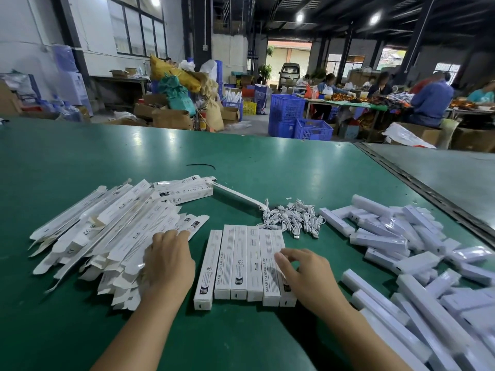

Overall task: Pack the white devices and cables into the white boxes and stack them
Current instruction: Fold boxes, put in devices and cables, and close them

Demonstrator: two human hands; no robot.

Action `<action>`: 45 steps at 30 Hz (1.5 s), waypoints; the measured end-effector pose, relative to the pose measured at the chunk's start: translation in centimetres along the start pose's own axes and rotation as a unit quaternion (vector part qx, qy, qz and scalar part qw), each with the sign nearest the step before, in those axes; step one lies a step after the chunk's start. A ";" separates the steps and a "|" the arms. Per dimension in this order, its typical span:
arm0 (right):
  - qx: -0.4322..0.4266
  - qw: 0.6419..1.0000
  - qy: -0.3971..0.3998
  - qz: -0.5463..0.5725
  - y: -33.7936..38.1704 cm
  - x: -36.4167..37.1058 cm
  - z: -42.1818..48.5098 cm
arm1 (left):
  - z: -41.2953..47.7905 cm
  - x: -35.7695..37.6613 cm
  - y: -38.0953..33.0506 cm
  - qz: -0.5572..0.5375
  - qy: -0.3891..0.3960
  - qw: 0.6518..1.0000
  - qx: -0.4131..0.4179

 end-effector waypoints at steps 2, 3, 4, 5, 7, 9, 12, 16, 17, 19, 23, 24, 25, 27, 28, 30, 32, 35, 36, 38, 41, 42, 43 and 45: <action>0.004 1.000 0.005 0.004 -0.1 0.1 -0.1 | 0.0 0.2 0.0 -0.011 0.001 1.000 0.007; 0.005 1.000 0.006 0.005 -0.1 0.1 -0.1 | 0.1 0.2 0.0 -0.013 -0.001 1.000 0.007; 0.006 1.000 0.006 0.005 -0.1 0.1 -0.1 | 0.1 0.2 0.0 -0.012 -0.003 1.000 0.003; 0.005 1.000 0.007 0.004 -0.1 0.1 -0.1 | 0.1 0.1 0.0 -0.009 -0.005 1.000 -0.001; 0.004 1.000 0.008 0.002 -0.2 0.1 0.0 | 0.1 -0.2 0.1 -0.005 -0.013 1.000 -0.004; 0.005 1.000 0.009 0.000 -0.3 0.2 0.0 | 0.1 -0.9 0.1 -0.005 -0.038 0.999 -0.011; 0.008 1.000 0.004 0.000 -0.5 0.2 0.0 | -0.3 -2.8 -0.9 -0.018 -0.106 0.994 -0.010; 0.029 0.999 -0.014 -0.011 -0.5 -0.2 -0.2 | -1.8 -4.8 -3.2 -0.124 -0.190 0.972 0.063; 0.027 0.999 -0.025 -0.013 -0.3 -0.5 -0.2 | -2.1 -5.0 -3.7 -0.148 -0.198 0.965 0.084; 0.010 0.999 -0.048 0.007 0.5 -1.0 -0.3 | -2.9 -5.5 -4.8 -0.179 -0.226 0.947 0.141; -0.008 0.982 -0.043 0.183 2.0 -1.2 -0.8 | -5.1 -6.4 -7.5 -0.216 -0.292 0.885 0.291; -0.006 0.968 -0.028 0.248 2.5 -1.0 -1.0 | -5.7 -6.6 -8.0 -0.223 -0.309 0.869 0.315; -0.007 0.950 -0.017 0.312 3.0 -0.8 -1.3 | -6.2 -6.7 -8.3 -0.232 -0.326 0.854 0.334; -0.003 0.913 -0.006 0.408 3.7 -0.6 -1.5 | -7.0 -6.9 -8.8 -0.251 -0.344 0.830 0.359; 0.005 0.898 -0.003 0.440 3.8 -0.6 -1.6 | -7.2 -6.9 -9.0 -0.260 -0.343 0.823 0.371; 0.020 0.875 -0.003 0.483 3.6 -0.4 -1.6 | -7.6 -6.6 -9.4 -0.274 -0.327 0.815 0.392; 0.030 0.854 -0.007 0.520 3.4 -0.4 -1.5 | -7.8 -6.2 -10.0 -0.287 -0.299 0.813 0.408; 0.037 0.807 -0.010 0.590 3.1 -0.4 -1.4 | -8.1 -5.5 -11.1 -0.293 -0.252 0.813 0.435; 0.040 0.792 -0.012 0.609 3.1 -0.4 -1.3 | -8.2 -5.2 -11.4 -0.289 -0.236 0.817 0.440; 0.051 0.765 -0.015 0.642 2.9 -0.4 -1.1 | -8.1 -4.7 -11.8 -0.280 -0.205 0.828 0.440; 0.060 0.739 -0.008 0.671 2.6 -0.2 -0.8 | -7.8 -4.0 -11.8 -0.320 -0.143 0.841 0.412; 0.061 0.740 -0.007 0.670 2.5 -0.2 -0.7 | -7.6 -3.8 -11.7 -0.347 -0.117 0.842 0.396; 0.063 0.743 -0.008 0.666 2.4 -0.3 -0.7 | -7.5 -3.6 -11.6 -0.375 -0.092 0.841 0.378; 0.072 0.753 -0.012 0.653 2.0 -0.3 -0.5 | -7.2 -3.2 -11.4 -0.430 -0.038 0.839 0.332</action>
Point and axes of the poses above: each hand's wrist, its own z-axis towards the middle knuckle, its own x-axis out of the palm, y = z × x, the point moved 8 cm from there along z, towards the middle knuckle, and after that the axes turned 3 degrees about z, right-handed, at the moved point
